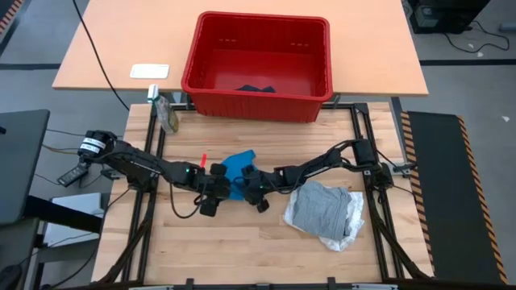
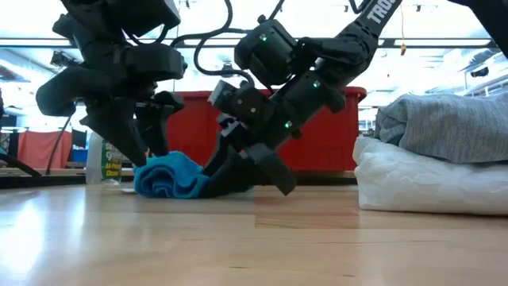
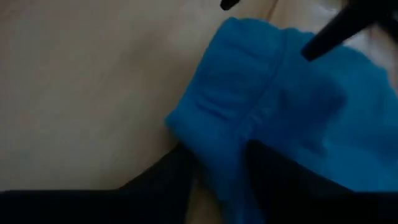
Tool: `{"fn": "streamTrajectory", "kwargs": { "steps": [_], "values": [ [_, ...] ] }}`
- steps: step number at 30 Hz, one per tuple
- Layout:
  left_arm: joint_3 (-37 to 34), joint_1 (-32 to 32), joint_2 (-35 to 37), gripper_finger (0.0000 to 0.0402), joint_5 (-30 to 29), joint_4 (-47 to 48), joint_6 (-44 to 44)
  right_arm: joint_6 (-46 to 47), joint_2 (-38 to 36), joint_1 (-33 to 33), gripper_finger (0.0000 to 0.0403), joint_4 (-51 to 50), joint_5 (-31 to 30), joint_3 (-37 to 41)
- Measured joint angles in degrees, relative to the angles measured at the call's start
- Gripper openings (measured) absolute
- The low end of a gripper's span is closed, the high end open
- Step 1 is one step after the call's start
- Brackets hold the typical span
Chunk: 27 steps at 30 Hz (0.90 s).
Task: Fold laundry
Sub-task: Fold the light blue short on the table
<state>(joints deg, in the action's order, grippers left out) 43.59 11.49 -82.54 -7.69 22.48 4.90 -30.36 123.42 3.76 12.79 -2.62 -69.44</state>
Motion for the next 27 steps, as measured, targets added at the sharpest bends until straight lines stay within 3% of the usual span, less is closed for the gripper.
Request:
{"fn": "streamTrajectory", "kwargs": {
  "steps": [4, 6, 10, 15, 23, 27],
  "values": [
    [0.0, 0.0, 0.74, 0.022, -0.15, 1.46, -4.01, 11.61, -0.73, -0.34, 0.0045, -2.76, 0.99, -0.04],
    [0.02, 0.0, 1.51, 0.022, -0.16, 2.55, -5.5, 18.51, -1.99, -1.02, 0.0018, -4.92, 2.59, 0.0],
    [0.29, 0.0, 4.56, 0.022, -0.17, 7.38, -8.49, 32.77, -6.8, -2.83, 0.0015, -7.65, 4.33, 0.23],
    [2.43, 0.16, 9.65, 0.022, -1.97, 12.88, -10.9, 41.88, -16.08, -6.34, 0.0013, -7.46, 13.52, 0.12],
    [8.25, 0.06, 17.3, 0.022, -23.63, 14.51, -13.14, 50.37, -28.52, -13.24, 0.0013, -13.63, 23.89, 0.06],
    [9.03, -0.76, 19.46, 0.022, -25.61, 8.99, -13.14, 52.49, -32.08, -14.9, 0.0013, -14.92, 26.33, 0.12]
  ]
}}
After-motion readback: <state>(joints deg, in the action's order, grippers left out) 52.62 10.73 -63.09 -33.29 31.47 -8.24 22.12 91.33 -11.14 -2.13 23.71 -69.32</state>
